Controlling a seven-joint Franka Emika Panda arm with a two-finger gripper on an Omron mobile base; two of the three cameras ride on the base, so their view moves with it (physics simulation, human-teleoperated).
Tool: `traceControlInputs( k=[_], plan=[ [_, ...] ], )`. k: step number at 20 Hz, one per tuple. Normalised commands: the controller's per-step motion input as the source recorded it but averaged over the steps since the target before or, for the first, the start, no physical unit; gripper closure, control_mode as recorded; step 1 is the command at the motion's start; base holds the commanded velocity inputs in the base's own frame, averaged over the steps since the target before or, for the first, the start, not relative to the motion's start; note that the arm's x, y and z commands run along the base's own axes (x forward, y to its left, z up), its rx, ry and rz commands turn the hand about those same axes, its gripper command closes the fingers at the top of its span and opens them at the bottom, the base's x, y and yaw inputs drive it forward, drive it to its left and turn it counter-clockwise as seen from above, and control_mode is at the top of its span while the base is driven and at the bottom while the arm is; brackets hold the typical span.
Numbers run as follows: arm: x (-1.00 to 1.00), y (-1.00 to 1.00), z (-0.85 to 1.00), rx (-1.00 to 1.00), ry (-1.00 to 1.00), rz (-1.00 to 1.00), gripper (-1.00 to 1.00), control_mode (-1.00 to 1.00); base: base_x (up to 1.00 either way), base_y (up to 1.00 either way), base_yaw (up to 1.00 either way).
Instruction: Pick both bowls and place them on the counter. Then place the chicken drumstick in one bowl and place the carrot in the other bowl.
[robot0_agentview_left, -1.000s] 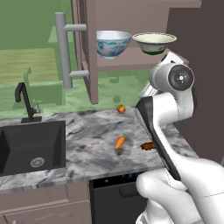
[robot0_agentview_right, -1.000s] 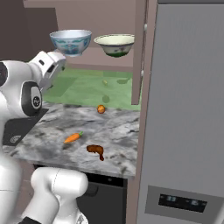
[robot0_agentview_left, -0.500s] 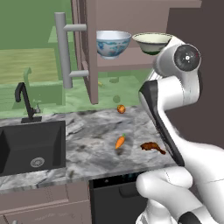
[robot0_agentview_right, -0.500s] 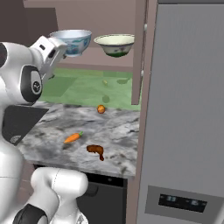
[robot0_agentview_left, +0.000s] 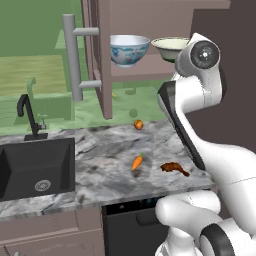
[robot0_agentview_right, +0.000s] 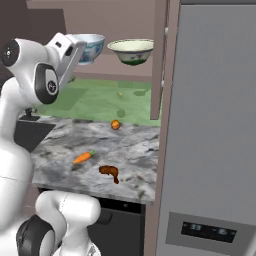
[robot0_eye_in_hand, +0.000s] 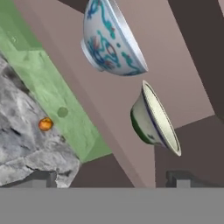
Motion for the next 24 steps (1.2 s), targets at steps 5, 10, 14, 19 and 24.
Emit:
traceControlInputs(
  k=[5, 10, 14, 19, 24],
  plan=[
    [0.28, -0.12, 0.20, -0.15, 0.06, -0.03, -1.00, -1.00, 0.00, 0.00, 0.00],
    [0.21, -0.27, 0.01, -0.09, 0.01, 0.00, -1.00, -1.00, 0.00, 0.00, 0.00],
    [0.23, -0.19, -0.01, -0.05, 0.00, 0.00, -1.00, -1.00, 0.00, 0.00, 0.00],
    [0.27, -0.07, -0.03, -0.02, 0.00, 0.00, -1.00, -1.00, 0.00, 0.00, 0.00],
    [0.32, -0.06, 0.00, 0.00, 0.01, 0.00, -1.00, -1.00, 0.00, 0.00, 0.00]
  ],
)
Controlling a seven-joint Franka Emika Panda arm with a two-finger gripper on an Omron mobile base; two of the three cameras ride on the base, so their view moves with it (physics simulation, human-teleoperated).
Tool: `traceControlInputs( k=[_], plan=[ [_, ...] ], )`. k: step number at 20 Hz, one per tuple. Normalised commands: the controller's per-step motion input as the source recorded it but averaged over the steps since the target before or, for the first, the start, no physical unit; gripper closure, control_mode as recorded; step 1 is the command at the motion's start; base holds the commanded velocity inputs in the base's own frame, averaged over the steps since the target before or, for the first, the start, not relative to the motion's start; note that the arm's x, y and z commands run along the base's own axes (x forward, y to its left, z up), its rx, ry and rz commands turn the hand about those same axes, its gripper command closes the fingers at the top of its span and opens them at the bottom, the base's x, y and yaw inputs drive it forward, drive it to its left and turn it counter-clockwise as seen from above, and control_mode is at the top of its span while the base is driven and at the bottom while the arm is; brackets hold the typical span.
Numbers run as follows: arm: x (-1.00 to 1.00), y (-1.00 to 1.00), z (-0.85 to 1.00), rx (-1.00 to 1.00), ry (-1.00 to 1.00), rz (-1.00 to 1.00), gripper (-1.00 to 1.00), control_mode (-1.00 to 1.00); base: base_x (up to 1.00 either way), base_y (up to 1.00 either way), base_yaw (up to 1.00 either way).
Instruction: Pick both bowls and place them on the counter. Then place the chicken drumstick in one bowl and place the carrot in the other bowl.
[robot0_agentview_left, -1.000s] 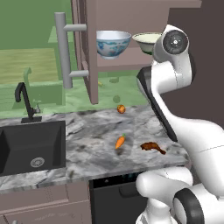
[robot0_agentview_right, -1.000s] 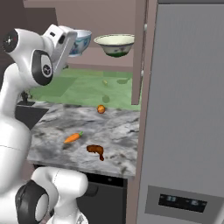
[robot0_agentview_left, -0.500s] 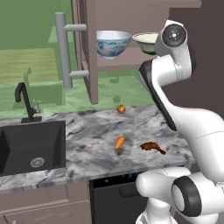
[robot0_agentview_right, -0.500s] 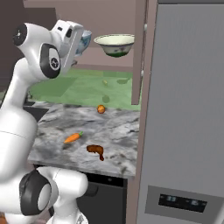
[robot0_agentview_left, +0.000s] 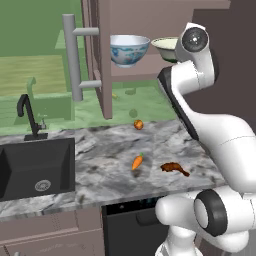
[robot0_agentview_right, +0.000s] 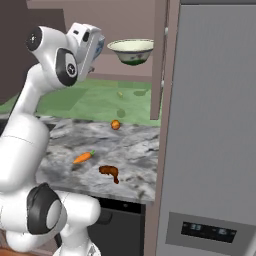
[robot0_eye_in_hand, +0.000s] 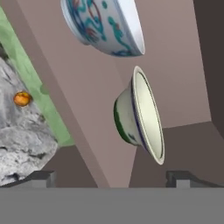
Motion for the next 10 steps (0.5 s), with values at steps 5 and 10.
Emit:
traceControlInputs(
  k=[5, 10],
  plan=[
    [0.34, -0.15, 0.00, 0.00, 0.02, 0.00, -1.00, -1.00, 0.00, 0.00, 0.00],
    [0.32, -0.14, 0.00, 0.00, 0.05, -0.02, -1.00, -1.00, 0.00, 0.00, 0.00]
  ],
)
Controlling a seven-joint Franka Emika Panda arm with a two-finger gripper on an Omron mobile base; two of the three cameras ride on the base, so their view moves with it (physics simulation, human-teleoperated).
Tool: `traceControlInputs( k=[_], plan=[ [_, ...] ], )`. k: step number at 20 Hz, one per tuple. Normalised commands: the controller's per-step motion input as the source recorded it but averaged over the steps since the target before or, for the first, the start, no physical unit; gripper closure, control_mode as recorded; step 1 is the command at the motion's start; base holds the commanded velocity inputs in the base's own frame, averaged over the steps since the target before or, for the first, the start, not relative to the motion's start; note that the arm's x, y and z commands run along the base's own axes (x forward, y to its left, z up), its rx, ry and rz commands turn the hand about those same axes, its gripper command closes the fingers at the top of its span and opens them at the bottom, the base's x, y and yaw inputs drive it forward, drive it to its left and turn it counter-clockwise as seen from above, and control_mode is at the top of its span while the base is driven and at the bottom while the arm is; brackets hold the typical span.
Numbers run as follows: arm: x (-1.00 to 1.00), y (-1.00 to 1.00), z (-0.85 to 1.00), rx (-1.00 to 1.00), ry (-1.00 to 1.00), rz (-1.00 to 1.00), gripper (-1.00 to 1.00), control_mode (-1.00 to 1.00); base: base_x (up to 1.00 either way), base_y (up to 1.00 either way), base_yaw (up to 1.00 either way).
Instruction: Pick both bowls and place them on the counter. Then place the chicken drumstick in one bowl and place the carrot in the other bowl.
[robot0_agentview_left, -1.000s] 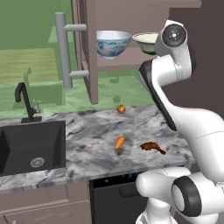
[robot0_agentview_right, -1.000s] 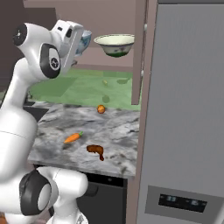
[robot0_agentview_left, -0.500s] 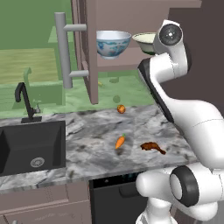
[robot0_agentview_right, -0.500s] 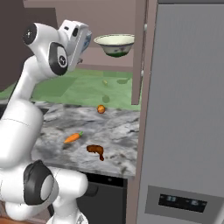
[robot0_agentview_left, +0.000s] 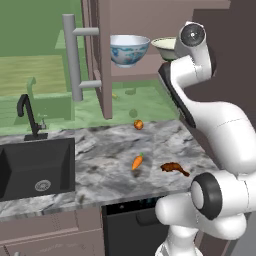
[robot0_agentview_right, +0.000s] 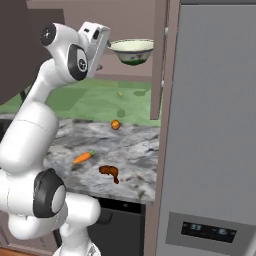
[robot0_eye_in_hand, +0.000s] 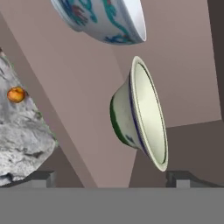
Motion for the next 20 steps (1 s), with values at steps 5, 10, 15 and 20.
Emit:
traceControlInputs(
  k=[5, 10, 15, 20],
  plan=[
    [0.27, -0.04, 0.00, 0.00, 0.05, -0.03, -1.00, -1.00, 0.00, 0.00, 0.00],
    [0.25, -0.02, -0.04, 0.00, 0.05, -0.02, -1.00, -1.00, 0.00, 0.00, 0.00],
    [0.23, -0.12, -0.09, 0.00, 0.02, 0.00, -1.00, -1.00, 0.00, 0.00, 0.00],
    [0.20, -0.11, -0.03, 0.00, 0.02, 0.00, -1.00, -1.00, 0.00, 0.00, 0.00]
  ],
)
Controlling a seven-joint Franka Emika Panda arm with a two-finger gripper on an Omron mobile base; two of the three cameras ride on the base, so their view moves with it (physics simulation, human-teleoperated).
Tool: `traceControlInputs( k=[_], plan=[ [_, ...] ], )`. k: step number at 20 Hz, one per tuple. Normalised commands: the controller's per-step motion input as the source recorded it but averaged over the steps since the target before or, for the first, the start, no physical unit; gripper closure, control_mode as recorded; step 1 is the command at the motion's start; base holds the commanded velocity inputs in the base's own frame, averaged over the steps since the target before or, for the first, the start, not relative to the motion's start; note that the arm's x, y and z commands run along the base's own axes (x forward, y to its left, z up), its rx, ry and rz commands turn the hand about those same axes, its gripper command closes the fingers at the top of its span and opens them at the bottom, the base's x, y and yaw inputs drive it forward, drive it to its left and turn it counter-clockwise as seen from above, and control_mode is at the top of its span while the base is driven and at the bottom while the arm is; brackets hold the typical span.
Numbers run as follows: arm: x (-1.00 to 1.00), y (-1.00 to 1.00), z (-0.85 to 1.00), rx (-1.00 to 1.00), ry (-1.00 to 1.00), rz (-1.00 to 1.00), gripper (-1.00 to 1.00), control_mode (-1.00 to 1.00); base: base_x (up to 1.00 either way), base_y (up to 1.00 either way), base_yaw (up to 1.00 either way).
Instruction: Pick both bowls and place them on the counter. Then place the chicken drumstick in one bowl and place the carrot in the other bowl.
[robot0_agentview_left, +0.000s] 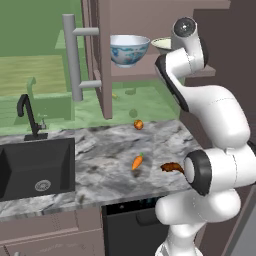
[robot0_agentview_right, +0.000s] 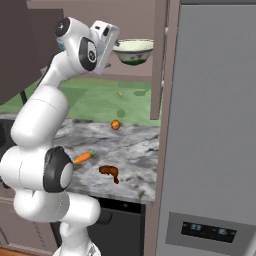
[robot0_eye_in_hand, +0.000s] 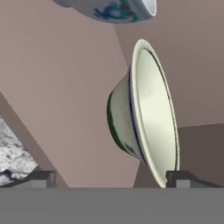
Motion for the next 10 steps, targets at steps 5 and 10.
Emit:
traceControlInputs(
  k=[5, 10],
  plan=[
    [0.18, -0.11, -0.02, 0.00, 0.02, 0.00, -1.00, -1.00, 0.00, 0.00, 0.00],
    [0.19, -0.11, 0.00, 0.00, 0.01, 0.00, -1.00, -1.00, 0.00, 0.00, 0.00]
  ],
)
